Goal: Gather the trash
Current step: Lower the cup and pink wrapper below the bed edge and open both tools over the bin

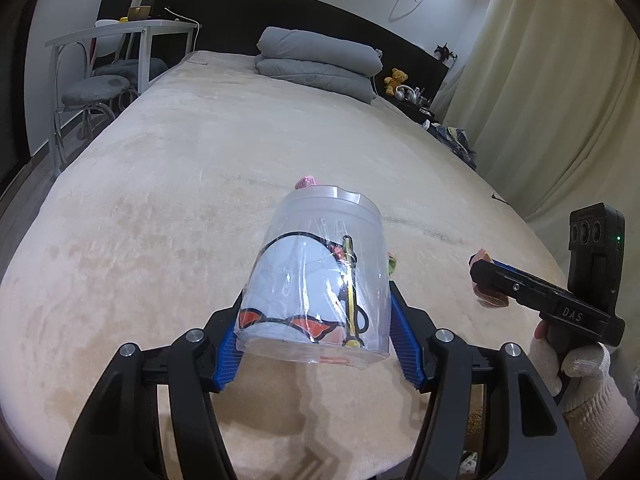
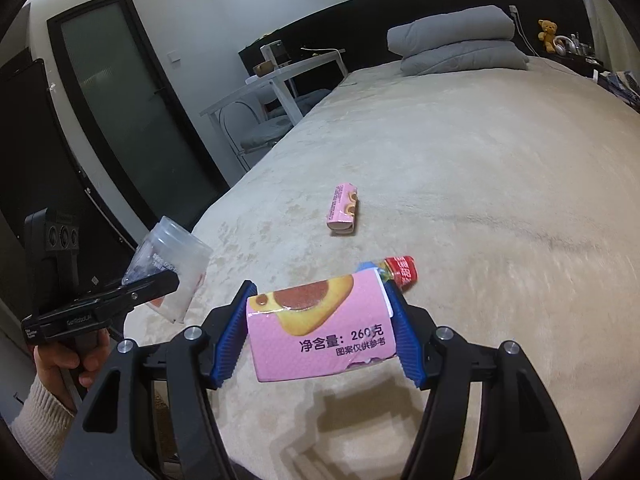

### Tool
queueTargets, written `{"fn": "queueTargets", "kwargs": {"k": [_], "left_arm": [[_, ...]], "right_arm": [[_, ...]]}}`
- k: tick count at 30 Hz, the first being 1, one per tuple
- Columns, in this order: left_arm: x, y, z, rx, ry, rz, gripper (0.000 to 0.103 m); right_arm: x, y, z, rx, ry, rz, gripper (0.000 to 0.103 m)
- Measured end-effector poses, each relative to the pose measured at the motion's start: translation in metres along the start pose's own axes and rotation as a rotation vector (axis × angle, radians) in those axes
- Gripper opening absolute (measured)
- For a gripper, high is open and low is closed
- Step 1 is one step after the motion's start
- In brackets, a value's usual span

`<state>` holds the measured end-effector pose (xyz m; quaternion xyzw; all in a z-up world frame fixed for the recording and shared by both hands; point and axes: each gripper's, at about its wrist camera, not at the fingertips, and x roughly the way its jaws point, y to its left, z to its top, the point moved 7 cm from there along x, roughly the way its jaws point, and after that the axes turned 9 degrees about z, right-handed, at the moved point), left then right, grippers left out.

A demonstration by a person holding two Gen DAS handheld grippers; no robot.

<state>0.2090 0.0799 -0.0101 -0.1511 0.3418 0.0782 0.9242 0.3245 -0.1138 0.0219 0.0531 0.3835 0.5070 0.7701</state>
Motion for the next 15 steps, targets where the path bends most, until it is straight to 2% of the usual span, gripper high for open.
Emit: {"fn": "queueTargets", "kwargs": {"k": [6,15], "left_arm": [[-0.023,-0.008,-0.032,-0.010,-0.016,-0.022,0.061],[-0.054,-0.027,-0.076,0.004,-0.063,-0.064,0.061]], "right_arm": [[-0.026,0.006,-0.037,0.027,-0.012,-0.018,0.064],[-0.053,0.036,-0.083,0.013,-0.040,0.008,0.064]]}}
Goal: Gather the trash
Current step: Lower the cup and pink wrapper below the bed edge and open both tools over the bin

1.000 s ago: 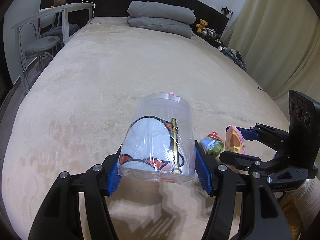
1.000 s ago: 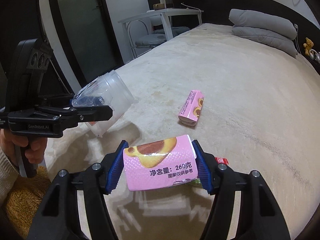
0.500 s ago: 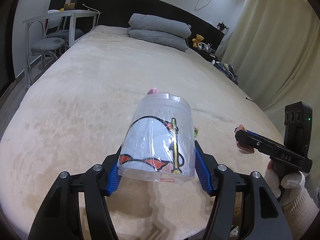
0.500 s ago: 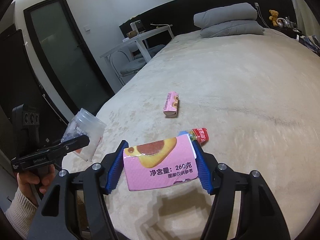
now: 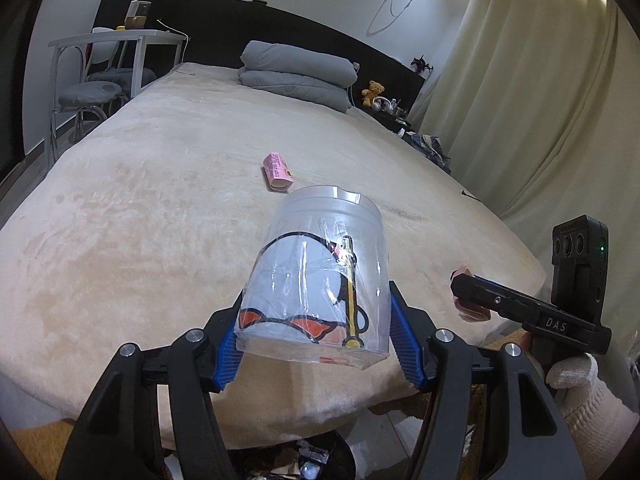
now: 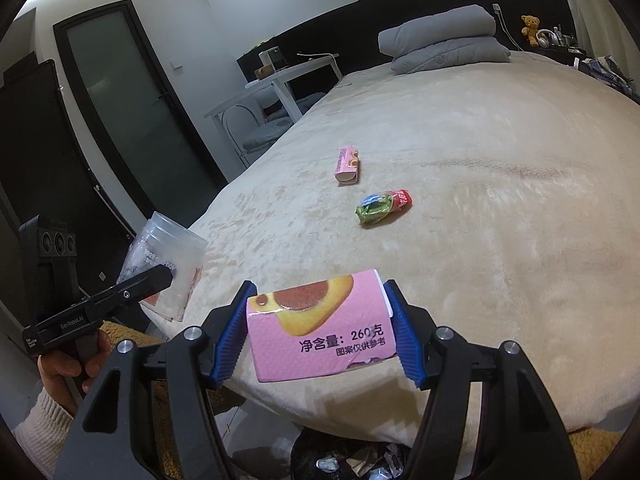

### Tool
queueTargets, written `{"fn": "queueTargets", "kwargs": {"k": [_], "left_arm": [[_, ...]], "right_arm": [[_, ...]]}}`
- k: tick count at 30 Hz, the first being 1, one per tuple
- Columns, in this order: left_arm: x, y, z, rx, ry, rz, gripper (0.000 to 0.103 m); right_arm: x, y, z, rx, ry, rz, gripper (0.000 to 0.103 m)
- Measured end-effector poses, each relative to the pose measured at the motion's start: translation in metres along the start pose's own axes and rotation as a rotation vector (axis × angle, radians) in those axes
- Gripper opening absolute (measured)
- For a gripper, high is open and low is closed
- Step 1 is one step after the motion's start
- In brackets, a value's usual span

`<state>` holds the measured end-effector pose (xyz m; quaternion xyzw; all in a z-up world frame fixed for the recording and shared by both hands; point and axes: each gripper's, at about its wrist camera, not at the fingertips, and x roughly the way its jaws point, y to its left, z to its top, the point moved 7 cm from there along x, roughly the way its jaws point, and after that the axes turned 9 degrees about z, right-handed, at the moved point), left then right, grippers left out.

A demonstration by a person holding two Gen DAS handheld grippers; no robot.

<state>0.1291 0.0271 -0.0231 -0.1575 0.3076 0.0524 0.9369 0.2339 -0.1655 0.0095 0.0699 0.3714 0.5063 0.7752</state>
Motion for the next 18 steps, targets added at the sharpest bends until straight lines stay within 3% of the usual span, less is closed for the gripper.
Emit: {"fn": "queueTargets", "kwargs": {"k": [18], "left_arm": [[-0.018,-0.035,-0.086,0.021,0.116,-0.031,0.061]], "right_arm": [[-0.032,0.020,-0.076,0.063,0.073,-0.015,0.065]]}}
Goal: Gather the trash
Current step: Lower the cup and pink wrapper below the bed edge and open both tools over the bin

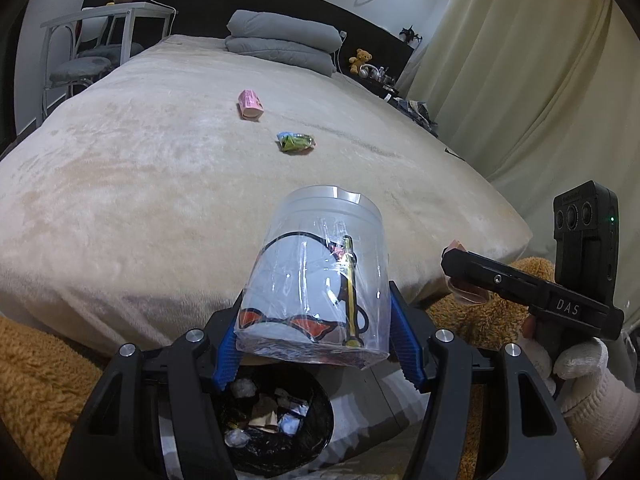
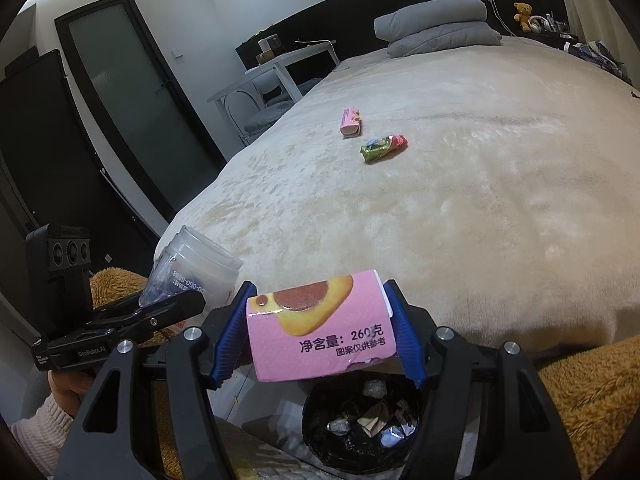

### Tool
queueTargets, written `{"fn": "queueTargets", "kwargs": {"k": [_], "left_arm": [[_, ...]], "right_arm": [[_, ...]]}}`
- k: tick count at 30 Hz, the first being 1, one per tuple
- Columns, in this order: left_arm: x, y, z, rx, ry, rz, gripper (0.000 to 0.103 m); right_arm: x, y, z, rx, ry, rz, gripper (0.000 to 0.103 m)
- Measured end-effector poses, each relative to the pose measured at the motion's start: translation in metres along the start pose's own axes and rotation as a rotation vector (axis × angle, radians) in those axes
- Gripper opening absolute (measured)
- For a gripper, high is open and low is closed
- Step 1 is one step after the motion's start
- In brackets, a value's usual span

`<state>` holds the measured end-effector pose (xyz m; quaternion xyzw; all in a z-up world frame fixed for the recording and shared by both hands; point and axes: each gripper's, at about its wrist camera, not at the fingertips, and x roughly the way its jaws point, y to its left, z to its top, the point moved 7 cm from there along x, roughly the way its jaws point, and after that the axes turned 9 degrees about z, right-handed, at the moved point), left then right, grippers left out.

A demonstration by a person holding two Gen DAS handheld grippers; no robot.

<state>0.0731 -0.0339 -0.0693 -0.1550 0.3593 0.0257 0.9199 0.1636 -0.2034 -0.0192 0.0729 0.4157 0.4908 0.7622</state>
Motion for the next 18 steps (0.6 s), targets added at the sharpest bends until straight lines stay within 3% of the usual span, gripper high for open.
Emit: {"fn": "queueTargets", "kwargs": {"k": [12,18], "left_arm": [[0.007,-0.004,-0.045,-0.041,0.129,-0.016,0.061],[0.020,-0.005,-0.062,-0.023,0.220,0.018,0.061]], "right_arm": [[0.020,-0.006,-0.044,0.088,0.131,-0.022,0.065],[0.027,-0.017,-0.054,0.158,0.182,-0.029,0.065]]}}
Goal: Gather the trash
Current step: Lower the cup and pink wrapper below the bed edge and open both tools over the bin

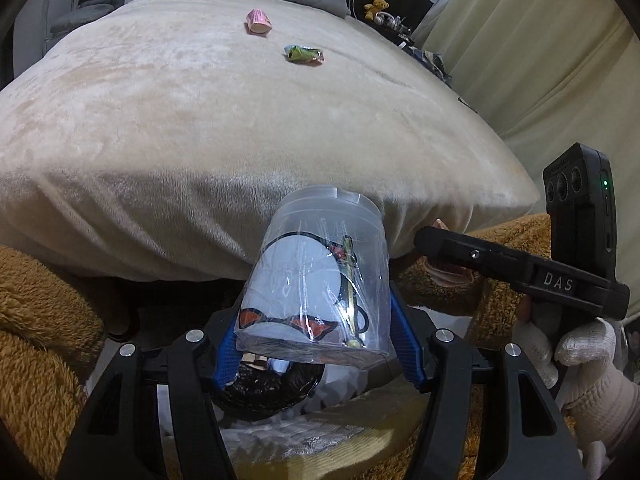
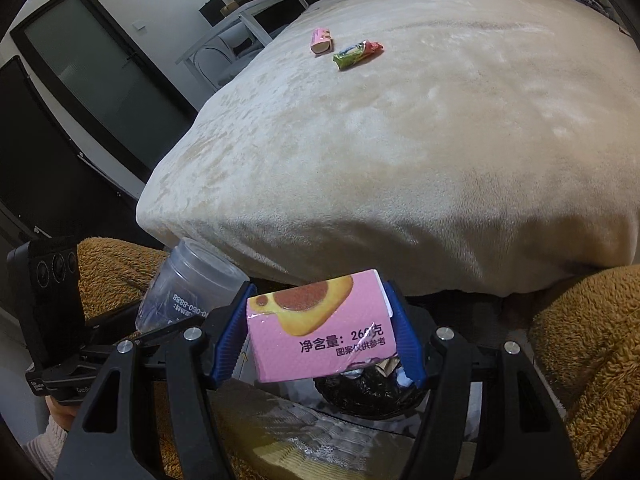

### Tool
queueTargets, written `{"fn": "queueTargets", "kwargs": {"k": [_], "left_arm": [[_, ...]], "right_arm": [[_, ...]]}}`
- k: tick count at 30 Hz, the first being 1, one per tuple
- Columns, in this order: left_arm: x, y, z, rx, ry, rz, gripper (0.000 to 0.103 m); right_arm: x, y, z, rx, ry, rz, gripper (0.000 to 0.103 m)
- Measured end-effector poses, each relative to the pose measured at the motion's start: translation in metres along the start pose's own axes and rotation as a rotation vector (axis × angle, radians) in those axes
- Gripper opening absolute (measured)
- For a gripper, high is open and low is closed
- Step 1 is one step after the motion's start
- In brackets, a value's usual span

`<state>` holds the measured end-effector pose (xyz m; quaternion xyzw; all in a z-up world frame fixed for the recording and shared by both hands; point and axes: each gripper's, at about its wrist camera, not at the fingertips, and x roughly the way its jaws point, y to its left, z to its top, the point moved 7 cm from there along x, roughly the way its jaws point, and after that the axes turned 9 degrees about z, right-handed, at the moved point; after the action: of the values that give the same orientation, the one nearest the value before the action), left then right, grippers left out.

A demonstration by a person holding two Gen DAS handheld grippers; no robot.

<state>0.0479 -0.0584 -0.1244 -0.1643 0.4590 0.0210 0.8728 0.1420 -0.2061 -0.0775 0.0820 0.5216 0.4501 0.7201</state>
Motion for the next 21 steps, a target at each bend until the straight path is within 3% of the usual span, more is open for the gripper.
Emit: {"fn": "queueTargets", "kwargs": {"k": [10,18,21], "left_arm": [[0.032,0.008,-0.019,-0.024,0.168,0.025,0.061],[0.052,0.012,-0.029,-0.030,0.279,0.045,0.061],[0.057,0.010,-0.032,-0.032,0.305,0.043,0.061]], "right_arm": [[0.027,-0.015,-0.019,0.082,0.115,-0.004,0.065],[0.041,-0.029,-0.022,0.137,0.152,-0.010,0.066],[0.042,-0.032,-0.023,0.154,0.156,0.002,0.073]]}}
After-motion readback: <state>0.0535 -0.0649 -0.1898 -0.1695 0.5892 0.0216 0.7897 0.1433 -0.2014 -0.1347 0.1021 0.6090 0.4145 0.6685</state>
